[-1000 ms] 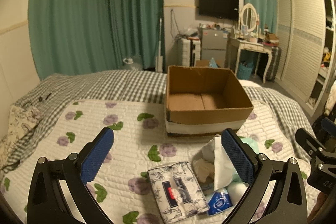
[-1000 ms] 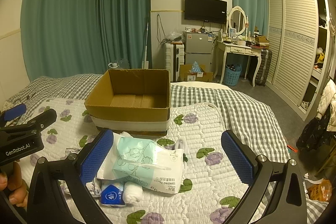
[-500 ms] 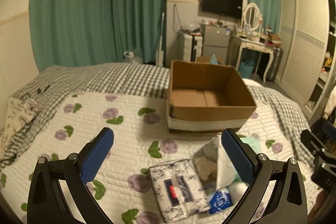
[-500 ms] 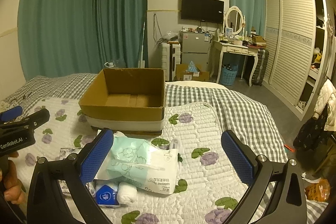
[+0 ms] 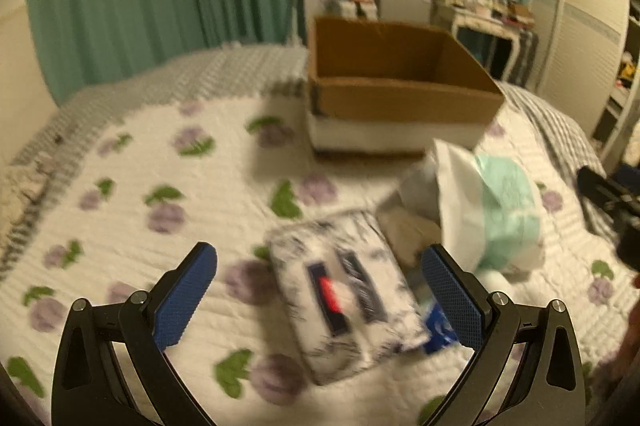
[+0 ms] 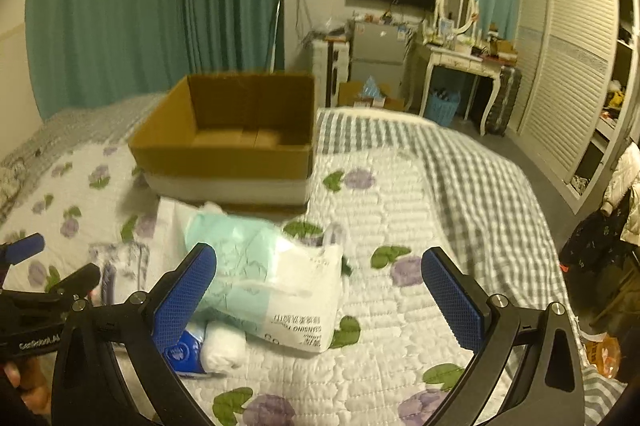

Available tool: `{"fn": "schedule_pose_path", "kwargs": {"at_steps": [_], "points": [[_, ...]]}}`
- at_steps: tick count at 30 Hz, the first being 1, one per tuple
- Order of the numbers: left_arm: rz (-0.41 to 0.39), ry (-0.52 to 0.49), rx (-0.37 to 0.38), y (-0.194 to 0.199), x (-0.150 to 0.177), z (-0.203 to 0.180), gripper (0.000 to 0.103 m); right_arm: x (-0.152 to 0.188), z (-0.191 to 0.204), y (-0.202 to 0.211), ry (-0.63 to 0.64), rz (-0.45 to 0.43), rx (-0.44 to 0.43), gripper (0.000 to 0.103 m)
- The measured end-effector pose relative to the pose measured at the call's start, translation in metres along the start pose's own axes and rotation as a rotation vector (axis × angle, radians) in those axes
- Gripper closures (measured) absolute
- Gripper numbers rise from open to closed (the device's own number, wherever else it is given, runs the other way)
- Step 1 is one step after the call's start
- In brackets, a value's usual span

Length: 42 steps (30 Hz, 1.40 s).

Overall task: Organize soft objects
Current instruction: 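Grasp the floral tissue pack with the left tool while the right grasps the mint-green towel bag, then carry the tissue pack and towel bag into the cardboard box with both tools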

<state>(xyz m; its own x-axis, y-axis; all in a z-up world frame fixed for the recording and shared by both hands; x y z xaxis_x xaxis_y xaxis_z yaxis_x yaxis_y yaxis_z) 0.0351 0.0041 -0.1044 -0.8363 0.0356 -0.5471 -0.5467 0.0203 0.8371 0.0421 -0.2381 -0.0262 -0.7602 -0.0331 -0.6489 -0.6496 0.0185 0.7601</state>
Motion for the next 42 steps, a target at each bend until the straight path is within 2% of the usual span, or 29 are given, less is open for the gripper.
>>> {"fn": "schedule_pose_path", "kwargs": {"at_steps": [2,4,8,11,14,16,20,21,22,24,26,28,30,37,40,42], "points": [[0.048,0.044,0.062,-0.01,0.004,0.0,0.0,0.004,0.002,-0.016,0.006,0.044,-0.001,0.0],[0.082,0.068,0.082,-0.017,0.01,-0.003,0.0,0.007,0.004,-0.031,0.01,0.091,-0.008,0.0],[0.169,0.028,0.0,-0.044,0.022,-0.014,0.0,0.012,0.006,-0.058,0.009,0.173,-0.044,0.0],[0.243,0.063,0.034,-0.063,0.028,-0.011,0.0,0.014,0.005,-0.08,-0.022,0.251,-0.1,0.0],[0.259,0.115,0.056,-0.069,0.029,-0.003,0.0,0.018,0.004,-0.098,-0.033,0.308,-0.106,0.0],[0.256,0.118,0.043,-0.07,0.029,-0.003,0.0,0.02,0.006,-0.108,-0.031,0.331,-0.12,0.0],[0.225,0.064,0.017,-0.067,0.031,-0.013,0.013,0.019,0.01,-0.109,-0.021,0.311,-0.127,0.002],[0.216,0.054,0.012,-0.065,0.031,-0.015,0.015,0.019,0.011,-0.108,-0.018,0.305,-0.131,0.008],[0.208,0.048,0.014,-0.064,0.032,-0.017,0.018,0.019,0.013,-0.107,-0.015,0.303,-0.147,0.02],[0.196,0.047,0.02,-0.061,0.033,-0.017,0.024,0.019,0.013,-0.105,-0.011,0.307,-0.147,0.025],[0.184,0.043,0.024,-0.057,0.033,-0.017,0.03,0.02,0.016,-0.102,0.001,0.309,-0.147,0.034],[0.17,0.04,0.022,-0.053,0.034,-0.017,0.032,0.021,0.017,-0.098,0.005,0.308,-0.145,0.05],[0.158,0.038,0.011,-0.052,0.031,-0.014,0.034,0.022,0.016,-0.089,0.0,0.301,-0.139,0.06],[0.075,0.029,-0.036,-0.03,0.022,-0.014,0.035,0.017,0.006,-0.068,-0.047,0.246,-0.146,0.074],[0.022,0.036,-0.029,-0.013,0.015,-0.012,0.035,0.016,0.006,-0.051,-0.044,0.206,-0.15,0.076],[-0.003,0.039,0.004,0.0,0.014,-0.009,0.035,0.016,0.006,-0.04,-0.05,0.188,-0.143,0.076]]}}
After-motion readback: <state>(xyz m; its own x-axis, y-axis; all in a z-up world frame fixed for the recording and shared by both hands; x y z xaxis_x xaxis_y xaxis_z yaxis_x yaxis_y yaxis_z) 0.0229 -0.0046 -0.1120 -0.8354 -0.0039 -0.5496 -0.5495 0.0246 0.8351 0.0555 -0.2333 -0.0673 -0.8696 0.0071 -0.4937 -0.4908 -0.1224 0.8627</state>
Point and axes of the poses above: each gripper's, at about its wrist camera, not at the fingertips, and y roughly against the way its jaws point, z to its left, x to its underside, the point moved 3 cm from there along -y, roughly the way its jaws point, and after that the axes turned 9 degrees about z, right-handed, at the moved point
